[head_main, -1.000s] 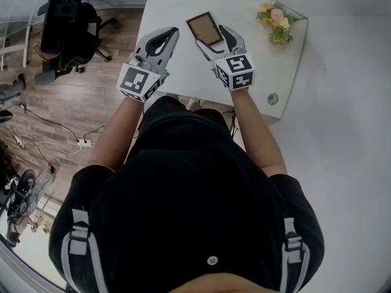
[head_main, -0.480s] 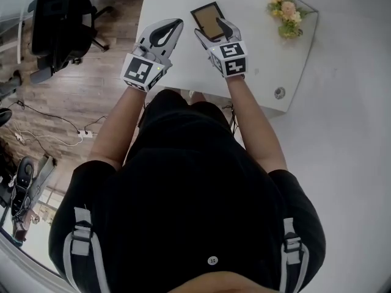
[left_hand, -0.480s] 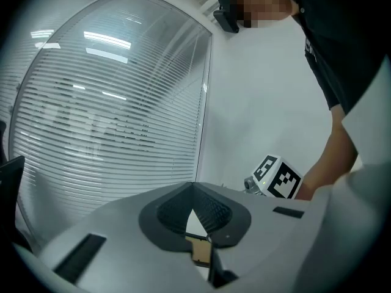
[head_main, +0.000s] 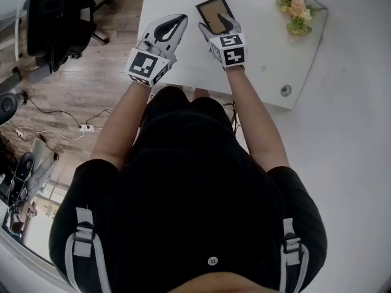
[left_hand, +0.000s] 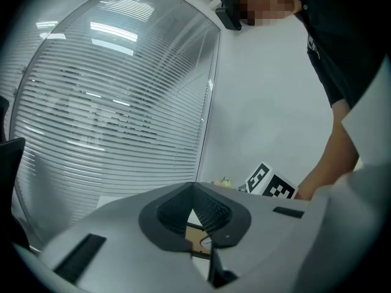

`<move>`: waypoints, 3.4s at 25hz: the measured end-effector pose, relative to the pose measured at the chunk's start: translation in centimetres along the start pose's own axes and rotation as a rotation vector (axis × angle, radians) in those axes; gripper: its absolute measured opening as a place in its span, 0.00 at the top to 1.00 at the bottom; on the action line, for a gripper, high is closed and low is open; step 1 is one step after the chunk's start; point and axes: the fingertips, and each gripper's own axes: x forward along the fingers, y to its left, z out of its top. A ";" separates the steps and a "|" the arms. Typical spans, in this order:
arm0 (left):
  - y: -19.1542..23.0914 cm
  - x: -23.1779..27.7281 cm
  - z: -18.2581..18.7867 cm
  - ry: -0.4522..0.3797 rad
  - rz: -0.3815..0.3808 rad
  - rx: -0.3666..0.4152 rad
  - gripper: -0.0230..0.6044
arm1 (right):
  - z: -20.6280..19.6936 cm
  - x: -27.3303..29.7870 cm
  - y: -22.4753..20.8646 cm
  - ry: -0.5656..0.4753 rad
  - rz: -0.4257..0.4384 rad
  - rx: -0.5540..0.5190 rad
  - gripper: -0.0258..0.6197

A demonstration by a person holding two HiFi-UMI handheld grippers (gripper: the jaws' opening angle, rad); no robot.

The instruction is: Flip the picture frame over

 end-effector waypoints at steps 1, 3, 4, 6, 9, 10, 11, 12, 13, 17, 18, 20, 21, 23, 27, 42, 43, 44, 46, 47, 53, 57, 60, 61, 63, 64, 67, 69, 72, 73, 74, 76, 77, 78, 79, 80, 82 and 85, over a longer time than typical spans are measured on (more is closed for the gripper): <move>0.1 0.1 -0.3 0.005 -0.003 0.003 0.96 | -0.4 0.4 -0.1 0.012 -0.007 0.001 0.52; 0.3 0.4 -0.9 0.017 -0.011 0.009 0.96 | -1.1 1.2 -0.3 0.036 -0.016 0.008 0.53; 0.5 0.5 -1.2 0.024 -0.015 0.010 0.96 | -1.4 1.6 -0.3 0.046 -0.018 0.013 0.54; 0.8 0.9 -1.8 0.035 -0.019 0.013 0.96 | -1.8 2.3 -0.4 0.062 -0.020 0.015 0.55; 1.1 1.4 -2.8 0.049 -0.024 0.012 0.96 | -2.5 3.2 -0.7 0.086 -0.029 0.002 0.59; 1.2 1.5 -3.1 0.053 -0.026 0.010 0.96 | -2.7 3.5 -0.7 0.095 -0.033 -0.003 0.60; 1.3 1.6 -3.3 0.057 -0.028 0.009 0.96 | -3.0 3.9 -0.7 0.106 -0.037 -0.009 0.61; 1.4 1.6 -3.6 0.061 -0.030 0.007 0.96 | -3.3 4.2 -0.8 0.116 -0.041 -0.014 0.62; 1.5 1.7 -3.7 0.065 -0.031 0.006 0.96 | -3.5 4.4 -0.8 0.126 -0.045 -0.018 0.62; 1.7 1.8 -4.5 0.076 -0.033 0.007 0.96 | -4.3 5.1 -1.0 0.145 -0.062 -0.040 0.66; 1.7 1.8 -4.6 0.078 -0.033 0.008 0.96 | -4.4 5.3 -1.0 0.147 -0.062 -0.042 0.66; 1.7 1.9 -4.9 0.080 -0.033 0.007 0.96 | -4.9 5.7 -1.1 0.151 -0.062 -0.047 0.67; 1.7 1.9 -5.0 0.081 -0.033 0.006 0.96 | -5.1 5.8 -1.2 0.154 -0.061 -0.052 0.67; 1.8 1.9 -5.1 0.080 -0.032 0.003 0.96 | -5.2 6.1 -1.0 0.154 -0.057 -0.058 0.69; 2.0 1.8 -5.3 0.080 -0.026 -0.006 0.96 | -5.4 6.3 -0.9 0.172 -0.082 -0.094 0.75; 2.6 0.4 -5.1 0.076 -0.010 -0.021 0.96 | -5.1 6.1 -0.9 0.182 -0.131 -0.099 0.88; 2.5 0.3 -5.0 0.073 -0.007 -0.021 0.96 | -4.9 5.9 -0.9 0.172 -0.128 -0.087 0.88; 2.5 0.2 -4.9 0.071 -0.004 -0.021 0.96 | -4.5 5.5 -1.0 0.161 -0.125 -0.071 0.88; 2.4 0.1 -4.6 0.068 0.003 -0.021 0.96 | -4.0 4.8 -1.2 0.141 -0.124 -0.041 0.88; 2.3 0.1 -4.5 0.065 0.006 -0.022 0.96 | -3.7 4.4 -1.5 0.134 -0.128 -0.030 0.88; 1.2 -0.1 -2.5 0.037 0.006 -0.010 0.96 | -1.7 2.0 -2.2 0.090 -0.134 0.016 0.88; -0.5 -0.1 -1.3 0.017 0.004 0.017 0.96 | -0.8 -0.2 -2.5 0.040 -0.121 0.053 0.88; -1.7 -0.2 -0.3 0.002 0.005 0.027 0.96 | -0.2 -2.0 -2.6 0.010 -0.106 0.086 0.88; -1.8 -0.3 0.2 -0.002 0.004 0.026 0.96 | 0.2 -2.4 -2.4 0.003 -0.101 0.095 0.88; -2.0 -0.6 0.7 0.000 0.004 0.025 0.96 | 0.8 -3.2 -2.2 -0.007 -0.092 0.111 0.88; -2.3 -0.7 0.8 0.008 0.005 0.026 0.96 | 0.9 -3.6 -2.1 -0.012 -0.087 0.120 0.88; -3.2 -0.6 1.2 0.000 0.004 0.038 0.96 | 1.1 -4.8 -2.1 -0.029 -0.069 0.147 0.88; -3.9 -0.2 1.7 -0.014 0.001 0.047 0.96 | 1.4 -5.6 -2.2 -0.045 -0.058 0.158 0.88; -4.7 -0.1 2.7 -0.027 -0.004 0.054 0.96 | 2.1 -7.0 -1.9 -0.071 -0.036 0.192 0.88; -4.9 0.0 2.9 -0.029 -0.006 0.057 0.96 | 2.4 -7.5 -1.7 -0.080 -0.026 0.208 0.88; -5.1 0.0 3.1 -0.028 -0.008 0.058 0.96 | 2.6 -7.9 -1.6 -0.088 -0.016 0.224 0.88; -5.3 0.0 3.4 -0.025 -0.011 0.059 0.96 | 2.9 -8.5 -1.4 -0.102 0.004 0.255 0.88; -5.4 0.1 3.7 -0.033 -0.013 0.061 0.96 | 3.0 -8.7 -1.4 -0.107 0.011 0.268 0.88; -5.5 0.1 4.1 -0.044 -0.016 0.064 0.96 | 3.2 -9.0 -1.3 -0.111 0.015 0.277 0.88; -5.6 0.2 4.5 -0.051 -0.018 0.067 0.96 | 3.3 -9.3 -1.3 -0.114 0.018 0.285 0.88; -5.7 0.2 4.7 -0.054 -0.020 0.069 0.96 | 3.5 -9.6 -1.2 -0.117 0.022 0.292 0.88; -6.0 0.3 4.9 -0.048 -0.024 0.071 0.96 | 3.7 -10.1 -1.1 -0.125 0.035 0.313 0.88; -6.3 0.4 5.2 -0.043 -0.029 0.076 0.96 | 4.1 -10.8 -0.9 -0.140 0.058 0.356 0.88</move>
